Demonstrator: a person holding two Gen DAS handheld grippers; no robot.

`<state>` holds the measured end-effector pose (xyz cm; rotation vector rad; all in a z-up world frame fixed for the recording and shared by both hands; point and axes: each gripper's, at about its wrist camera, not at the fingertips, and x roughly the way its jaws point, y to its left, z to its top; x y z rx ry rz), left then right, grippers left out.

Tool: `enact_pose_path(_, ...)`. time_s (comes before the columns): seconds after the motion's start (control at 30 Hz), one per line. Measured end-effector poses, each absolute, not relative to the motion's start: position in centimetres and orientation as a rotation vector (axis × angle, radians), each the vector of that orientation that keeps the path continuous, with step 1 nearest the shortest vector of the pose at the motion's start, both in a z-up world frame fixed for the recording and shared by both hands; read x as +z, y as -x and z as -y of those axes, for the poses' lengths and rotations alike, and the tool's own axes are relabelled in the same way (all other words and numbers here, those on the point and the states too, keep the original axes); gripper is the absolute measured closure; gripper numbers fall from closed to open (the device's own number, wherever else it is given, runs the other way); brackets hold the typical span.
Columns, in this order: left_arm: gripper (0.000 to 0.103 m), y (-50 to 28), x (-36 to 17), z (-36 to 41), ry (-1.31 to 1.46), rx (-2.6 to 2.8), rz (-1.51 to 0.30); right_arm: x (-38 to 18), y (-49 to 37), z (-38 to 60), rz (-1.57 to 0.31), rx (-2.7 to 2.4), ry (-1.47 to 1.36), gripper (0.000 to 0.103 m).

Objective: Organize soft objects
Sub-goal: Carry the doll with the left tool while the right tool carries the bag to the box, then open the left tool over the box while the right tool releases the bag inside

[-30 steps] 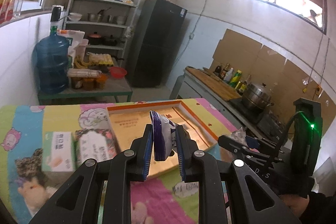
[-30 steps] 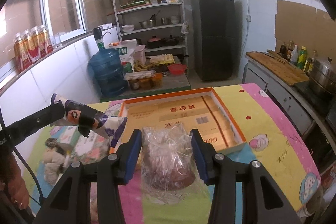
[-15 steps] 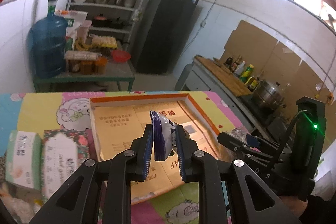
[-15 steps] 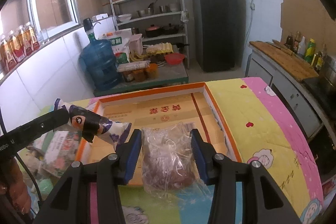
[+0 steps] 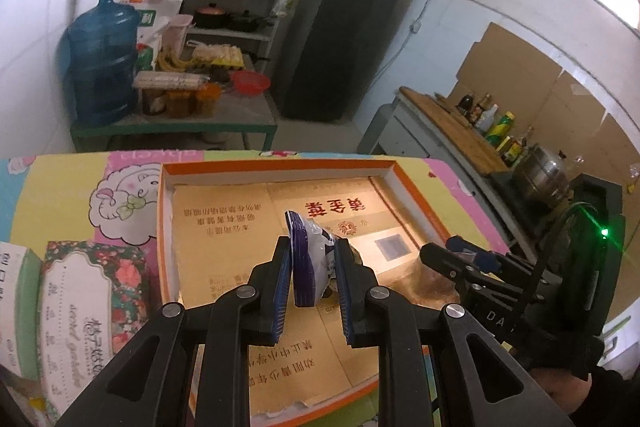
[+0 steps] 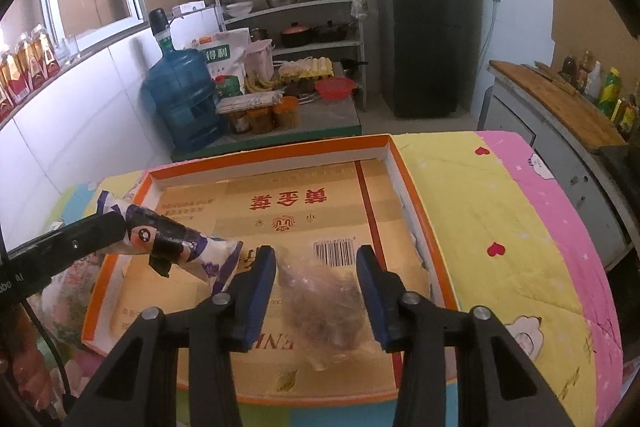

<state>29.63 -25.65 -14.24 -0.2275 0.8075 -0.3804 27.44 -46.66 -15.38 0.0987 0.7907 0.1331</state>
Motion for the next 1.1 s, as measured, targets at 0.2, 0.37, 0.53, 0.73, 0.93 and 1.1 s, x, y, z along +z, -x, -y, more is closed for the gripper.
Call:
enact_pose_path(0.2, 0.081, -30.7, -15.5, 26.0, 0.221, -0.36, -0.83, -16.3, -28.2, 46.8, -0.801, 0.141, -0.091, 0.06)
enact_pose_path(0.37, 0.076, -31.0, -16.2, 26.0, 0.205, -0.336, -0.835, -16.8, -28.5, 46.6, -0.809, 0.151, -0.082, 0.06)
enact_pose_path(0.53, 0.046, -31.2, -16.6, 25.8, 0.203, -0.349, -0.844, -16.9, -28.3, 46.7, -0.803, 0.145, -0.095, 0.059)
enact_pose_path(0.73, 0.033, -30.8, -16.1, 25.0, 0.216, -0.332, -0.799, -16.5, -27.9, 47.1, -0.797, 0.131, -0.116, 0.055)
enact_pose_path(0.93, 0.033, -29.9, -14.7, 25.2, 0.179, -0.345, -0.772, -15.6, -26.9, 47.1, -0.78, 0.113, -0.126, 0.055)
enact_pose_path(1.1, 0.033, -28.5, -12.9, 24.6, 0.167, -0.361, -0.738, -14.1, -25.5, 46.6, -0.75, 0.098, -0.135, 0.055)
